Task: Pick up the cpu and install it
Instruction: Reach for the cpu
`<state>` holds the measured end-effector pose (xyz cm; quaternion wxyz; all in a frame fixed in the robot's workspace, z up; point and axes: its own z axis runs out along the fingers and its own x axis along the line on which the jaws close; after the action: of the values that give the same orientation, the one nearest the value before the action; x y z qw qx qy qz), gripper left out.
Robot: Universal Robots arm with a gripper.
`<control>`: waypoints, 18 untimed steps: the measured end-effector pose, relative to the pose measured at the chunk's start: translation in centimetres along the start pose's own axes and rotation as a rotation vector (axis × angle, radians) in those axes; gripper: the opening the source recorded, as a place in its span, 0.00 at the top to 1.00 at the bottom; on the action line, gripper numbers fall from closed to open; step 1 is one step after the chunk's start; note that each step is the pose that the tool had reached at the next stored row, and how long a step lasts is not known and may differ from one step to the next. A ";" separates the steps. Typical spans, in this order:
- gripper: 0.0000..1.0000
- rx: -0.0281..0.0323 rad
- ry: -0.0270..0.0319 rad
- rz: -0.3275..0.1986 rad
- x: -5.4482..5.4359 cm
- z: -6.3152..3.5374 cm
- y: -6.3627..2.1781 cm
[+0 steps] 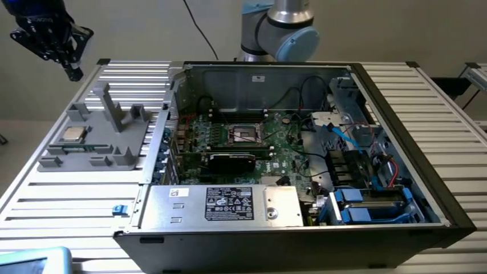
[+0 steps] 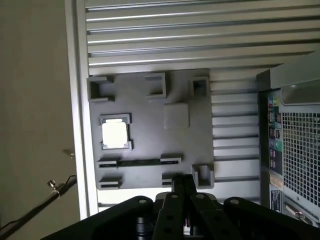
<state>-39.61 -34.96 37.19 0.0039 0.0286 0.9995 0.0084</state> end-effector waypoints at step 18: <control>0.88 0.0000 0.0000 0.000 6.6 0.21 2.87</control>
<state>-46.03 -31.71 36.99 0.0038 0.0285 0.9995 0.0084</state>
